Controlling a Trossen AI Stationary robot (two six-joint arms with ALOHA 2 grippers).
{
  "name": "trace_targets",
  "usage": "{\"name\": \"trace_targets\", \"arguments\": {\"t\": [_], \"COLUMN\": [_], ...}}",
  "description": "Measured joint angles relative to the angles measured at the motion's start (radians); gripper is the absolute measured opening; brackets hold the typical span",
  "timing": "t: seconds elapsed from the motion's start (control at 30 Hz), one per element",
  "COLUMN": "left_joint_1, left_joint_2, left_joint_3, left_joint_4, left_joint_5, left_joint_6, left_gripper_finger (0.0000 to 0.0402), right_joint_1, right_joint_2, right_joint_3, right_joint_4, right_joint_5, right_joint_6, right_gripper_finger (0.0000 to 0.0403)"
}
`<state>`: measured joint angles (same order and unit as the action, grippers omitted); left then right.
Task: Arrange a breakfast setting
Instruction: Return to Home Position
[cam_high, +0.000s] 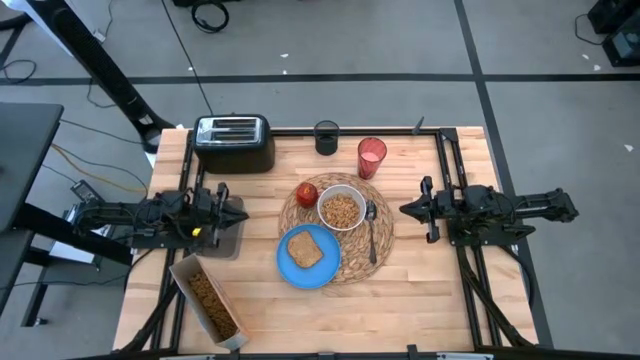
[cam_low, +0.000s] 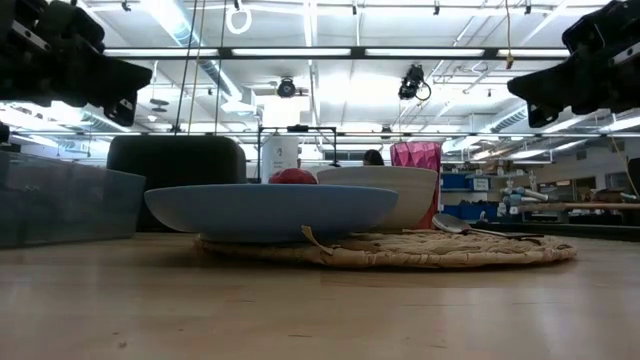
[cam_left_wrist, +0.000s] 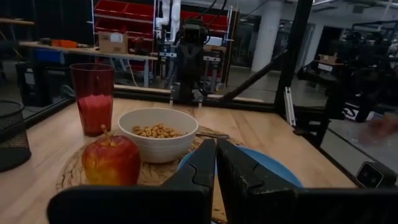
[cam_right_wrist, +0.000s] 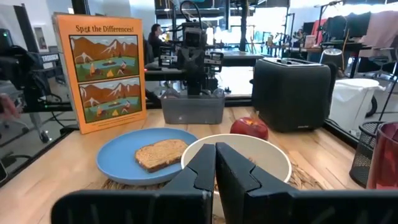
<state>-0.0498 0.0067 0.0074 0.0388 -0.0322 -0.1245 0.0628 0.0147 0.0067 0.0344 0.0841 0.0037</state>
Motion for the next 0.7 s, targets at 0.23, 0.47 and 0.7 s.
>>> {"name": "trace_targets", "arguments": {"t": [0.23,0.47,0.7], "left_joint_1": [0.000,0.000,0.000], "left_joint_2": [0.000,0.000,0.000], "left_joint_3": [0.000,0.000,0.000], "left_joint_4": [0.017,0.021,0.022], "left_joint_5": [-0.004,-0.004,-0.004], "left_joint_6": [0.005,0.005,0.005], "left_gripper_finger": [0.0023,0.0023,0.0023], "right_joint_1": [0.000,0.000,0.000], "right_joint_2": [0.000,0.000,0.000], "right_joint_3": [0.000,0.000,0.000], "right_joint_4": [0.000,0.001,0.001], "right_joint_5": [0.000,0.000,0.000], "right_joint_6": [0.000,0.000,0.001], "right_gripper_finger": [0.0023,0.0023,0.0023]}}
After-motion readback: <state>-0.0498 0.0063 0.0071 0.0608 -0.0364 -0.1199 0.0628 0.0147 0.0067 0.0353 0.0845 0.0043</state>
